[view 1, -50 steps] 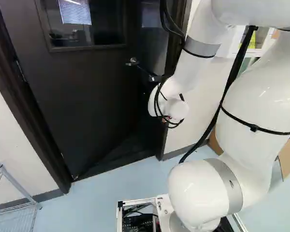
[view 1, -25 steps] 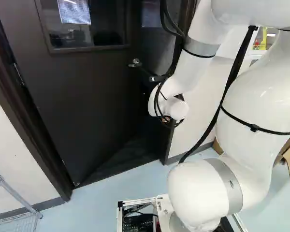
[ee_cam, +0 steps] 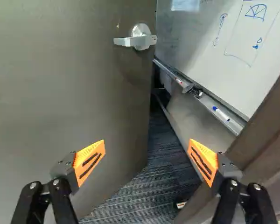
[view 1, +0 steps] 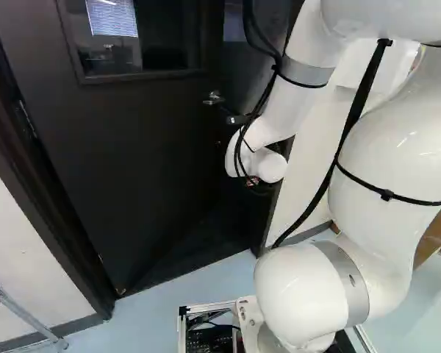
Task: Open the door and move inside
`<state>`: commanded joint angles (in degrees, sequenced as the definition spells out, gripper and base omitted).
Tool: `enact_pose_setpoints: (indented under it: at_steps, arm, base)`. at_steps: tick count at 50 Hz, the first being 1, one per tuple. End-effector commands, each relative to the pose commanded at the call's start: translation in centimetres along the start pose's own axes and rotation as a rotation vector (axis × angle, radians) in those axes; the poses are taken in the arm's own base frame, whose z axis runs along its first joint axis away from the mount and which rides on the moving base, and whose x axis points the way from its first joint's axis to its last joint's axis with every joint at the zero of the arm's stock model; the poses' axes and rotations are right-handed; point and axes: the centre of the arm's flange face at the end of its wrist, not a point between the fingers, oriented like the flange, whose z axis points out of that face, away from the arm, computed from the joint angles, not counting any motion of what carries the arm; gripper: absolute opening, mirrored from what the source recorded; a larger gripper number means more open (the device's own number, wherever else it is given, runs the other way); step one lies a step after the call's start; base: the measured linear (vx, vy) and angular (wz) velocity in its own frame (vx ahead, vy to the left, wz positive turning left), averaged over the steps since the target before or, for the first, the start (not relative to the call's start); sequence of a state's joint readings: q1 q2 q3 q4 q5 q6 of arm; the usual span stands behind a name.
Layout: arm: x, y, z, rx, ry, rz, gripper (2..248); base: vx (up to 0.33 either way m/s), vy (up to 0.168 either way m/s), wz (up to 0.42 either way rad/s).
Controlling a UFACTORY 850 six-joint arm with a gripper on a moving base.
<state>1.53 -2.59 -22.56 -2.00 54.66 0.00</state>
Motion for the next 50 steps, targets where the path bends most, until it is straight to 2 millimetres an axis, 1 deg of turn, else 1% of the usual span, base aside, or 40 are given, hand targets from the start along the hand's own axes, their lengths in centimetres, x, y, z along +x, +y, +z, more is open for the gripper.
enact_pose_setpoints:
  at_steps: [50]
  arm:
    - [0.0, 0.0, 0.0, 0.0, 0.0, 0.0, 247]
  base:
    - [0.102, 0.119, -0.019]
